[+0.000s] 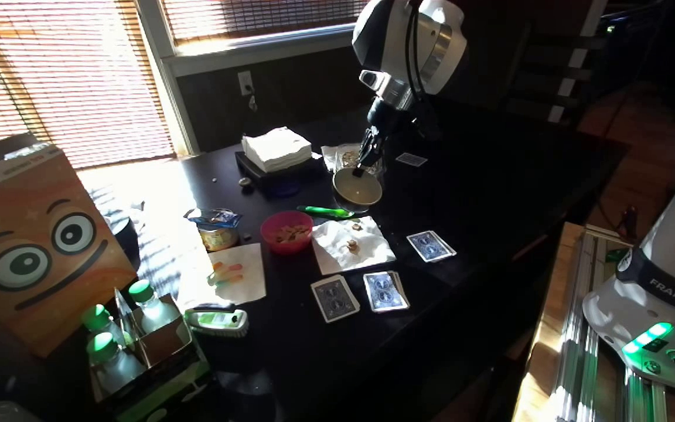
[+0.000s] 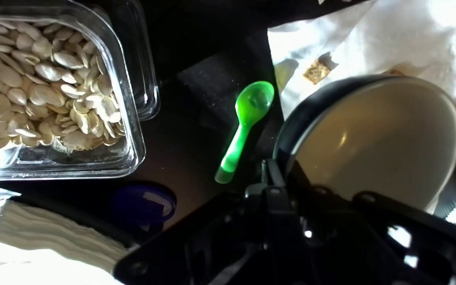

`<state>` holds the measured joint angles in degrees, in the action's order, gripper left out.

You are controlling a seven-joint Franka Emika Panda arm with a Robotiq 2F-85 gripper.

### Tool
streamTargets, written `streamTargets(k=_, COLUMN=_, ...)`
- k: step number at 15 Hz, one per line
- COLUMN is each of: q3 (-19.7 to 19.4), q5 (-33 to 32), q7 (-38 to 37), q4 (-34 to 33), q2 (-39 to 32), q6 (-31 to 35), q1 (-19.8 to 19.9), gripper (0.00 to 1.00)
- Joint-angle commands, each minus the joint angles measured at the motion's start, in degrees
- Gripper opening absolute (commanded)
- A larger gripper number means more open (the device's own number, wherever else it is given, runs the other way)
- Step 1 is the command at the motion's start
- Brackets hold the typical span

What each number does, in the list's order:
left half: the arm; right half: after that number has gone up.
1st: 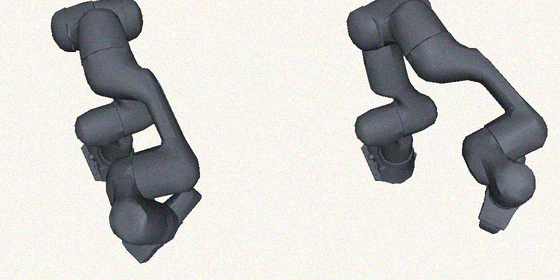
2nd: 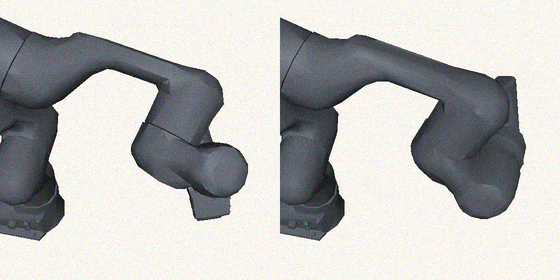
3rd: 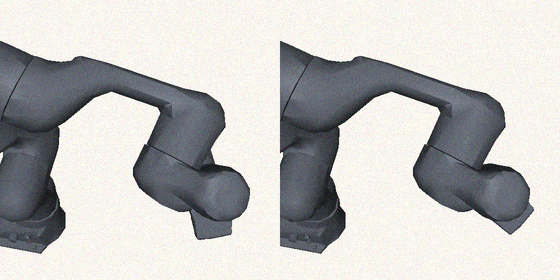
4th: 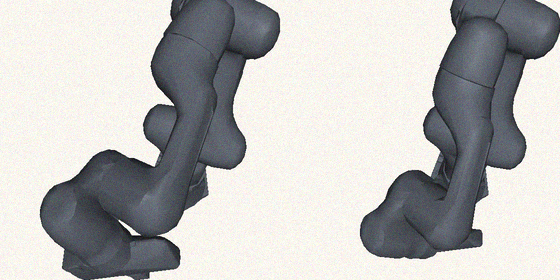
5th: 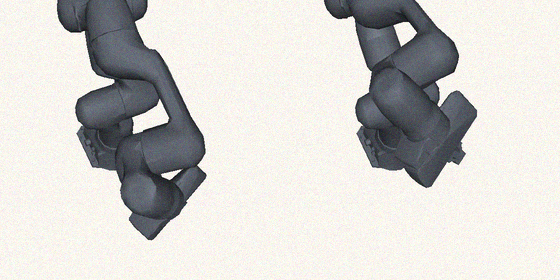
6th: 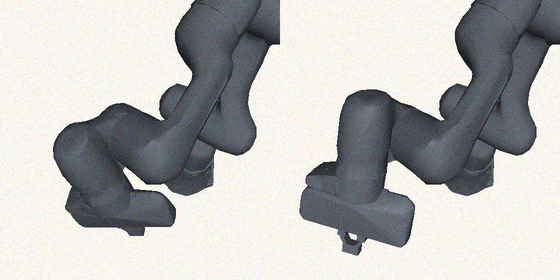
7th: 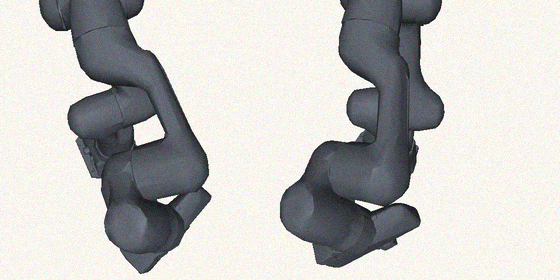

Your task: Shift the pink bowl, then pour the black bowl's contents into it

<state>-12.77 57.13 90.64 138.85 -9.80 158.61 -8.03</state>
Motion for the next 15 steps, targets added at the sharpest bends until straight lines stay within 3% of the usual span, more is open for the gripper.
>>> streamTargets(k=1, q3=-0.48, q5=-1.48, q7=-0.81, q4=0.28, q2=-0.17, q6=0.06, q1=-0.02, gripper=0.02)
streamTargets(k=8, q3=-3.61, q5=-9.67, q7=-3.62, q4=0.88, q2=-1.75, q6=-0.15, q1=-0.71, gripper=0.02)
streamTargets(k=15, q3=-6.84, q5=-22.82, q7=-11.02, q4=-0.29, q2=-3.43, q6=-1.59, q1=-2.68, gripper=0.02)
